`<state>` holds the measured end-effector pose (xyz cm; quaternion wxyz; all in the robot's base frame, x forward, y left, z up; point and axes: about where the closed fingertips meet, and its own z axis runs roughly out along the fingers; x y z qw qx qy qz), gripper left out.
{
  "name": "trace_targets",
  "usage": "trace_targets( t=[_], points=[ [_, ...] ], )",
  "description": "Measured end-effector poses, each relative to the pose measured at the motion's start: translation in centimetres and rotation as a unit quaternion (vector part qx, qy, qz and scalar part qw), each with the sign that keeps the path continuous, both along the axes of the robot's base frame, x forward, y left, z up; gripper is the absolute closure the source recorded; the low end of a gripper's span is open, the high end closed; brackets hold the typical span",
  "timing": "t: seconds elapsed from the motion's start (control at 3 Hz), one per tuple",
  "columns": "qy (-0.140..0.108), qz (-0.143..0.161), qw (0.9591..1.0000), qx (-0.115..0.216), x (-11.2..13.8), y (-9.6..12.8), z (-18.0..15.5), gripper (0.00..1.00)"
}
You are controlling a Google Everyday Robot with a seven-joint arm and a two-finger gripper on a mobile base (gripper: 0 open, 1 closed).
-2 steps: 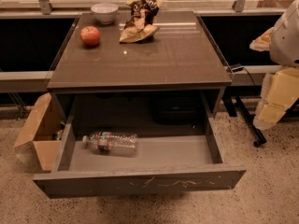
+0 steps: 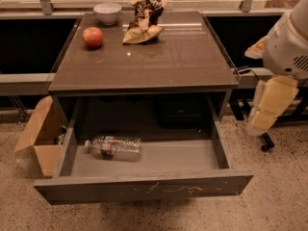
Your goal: Pick water bottle from top drawer and place on counter
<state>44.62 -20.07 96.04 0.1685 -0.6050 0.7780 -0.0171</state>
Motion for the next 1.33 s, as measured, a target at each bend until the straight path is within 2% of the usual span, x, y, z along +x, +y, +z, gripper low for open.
trace_targets(
  t=[0.33, 0.67, 1.0, 1.33],
  points=[
    [0.021, 0.006, 0.9987, 0.046, 1.0, 3.3, -4.6, 0.00],
    [0.028, 0.002, 0.9956, 0.090, 1.9, 5.8, -8.0, 0.00],
    [0.029, 0.005, 0.9954, 0.091, 2.0, 6.0, -8.2, 0.00],
    [0.033, 0.057, 0.9892, 0.131, 4.1, 10.9, -11.9, 0.00]
  ],
)
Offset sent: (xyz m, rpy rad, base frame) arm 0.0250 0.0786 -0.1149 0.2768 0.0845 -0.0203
